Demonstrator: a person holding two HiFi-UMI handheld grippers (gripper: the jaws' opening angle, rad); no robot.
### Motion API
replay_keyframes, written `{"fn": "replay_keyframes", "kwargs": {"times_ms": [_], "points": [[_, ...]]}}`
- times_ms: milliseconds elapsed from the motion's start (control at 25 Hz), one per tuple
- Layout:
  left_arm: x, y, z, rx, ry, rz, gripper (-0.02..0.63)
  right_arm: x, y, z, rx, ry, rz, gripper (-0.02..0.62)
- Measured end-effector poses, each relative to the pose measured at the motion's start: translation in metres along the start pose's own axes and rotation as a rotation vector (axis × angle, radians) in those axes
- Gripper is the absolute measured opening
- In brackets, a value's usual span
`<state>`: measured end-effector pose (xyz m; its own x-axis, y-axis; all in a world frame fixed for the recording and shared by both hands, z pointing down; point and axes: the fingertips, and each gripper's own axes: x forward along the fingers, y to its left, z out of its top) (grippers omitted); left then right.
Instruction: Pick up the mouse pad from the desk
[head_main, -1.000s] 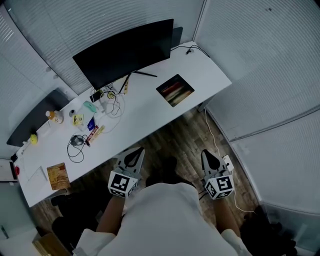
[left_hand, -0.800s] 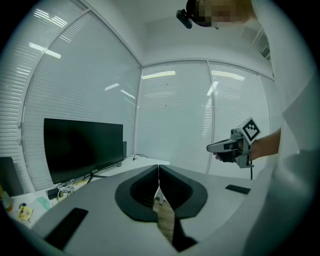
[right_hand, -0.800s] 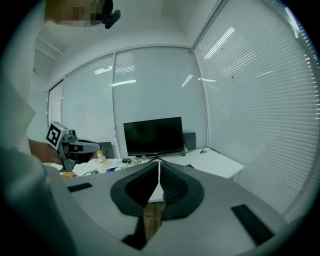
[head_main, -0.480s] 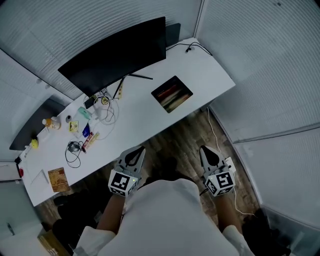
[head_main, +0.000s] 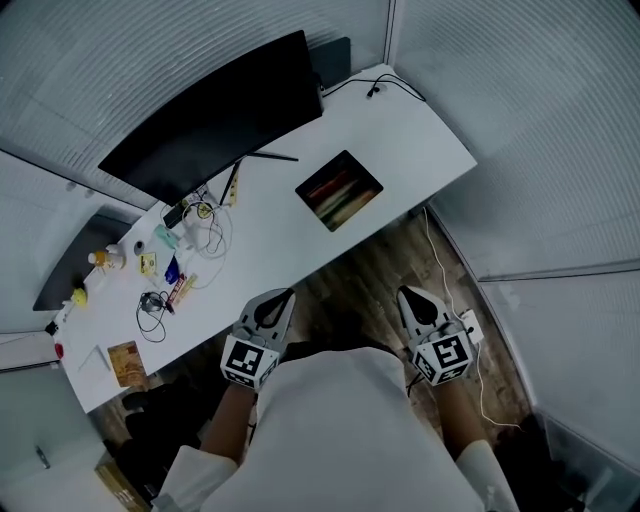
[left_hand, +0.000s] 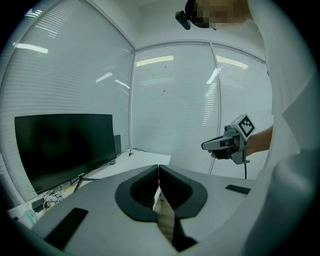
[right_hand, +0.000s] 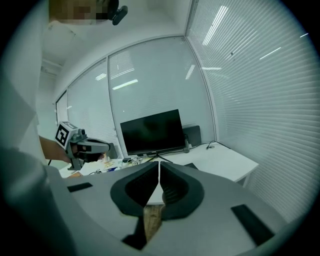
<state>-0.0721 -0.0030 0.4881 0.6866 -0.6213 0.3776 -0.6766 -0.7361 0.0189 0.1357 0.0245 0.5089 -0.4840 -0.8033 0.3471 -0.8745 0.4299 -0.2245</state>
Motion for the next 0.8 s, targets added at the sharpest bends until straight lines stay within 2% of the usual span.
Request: {"fn": "replay_keyframes", "kwargs": {"times_ms": [200,400,800], "points": [[0.021,0.000,-0.004,0.006,0.036,-0.021,0.018,0.006,-0.012,-0.001,0.048,0.005,0.000,0.034],[0.040,0.008,-0.003,0.022,0.058,-0.066,0.018,0.021,-0.020,-0.012,0.079,0.060,-0.036,0.034],[0.094,0.030,-0.020,0.076,0.120,-0.212,0.020,0.038,-0.032,-0.023,0.111,0.108,-0.137,0.034]]}}
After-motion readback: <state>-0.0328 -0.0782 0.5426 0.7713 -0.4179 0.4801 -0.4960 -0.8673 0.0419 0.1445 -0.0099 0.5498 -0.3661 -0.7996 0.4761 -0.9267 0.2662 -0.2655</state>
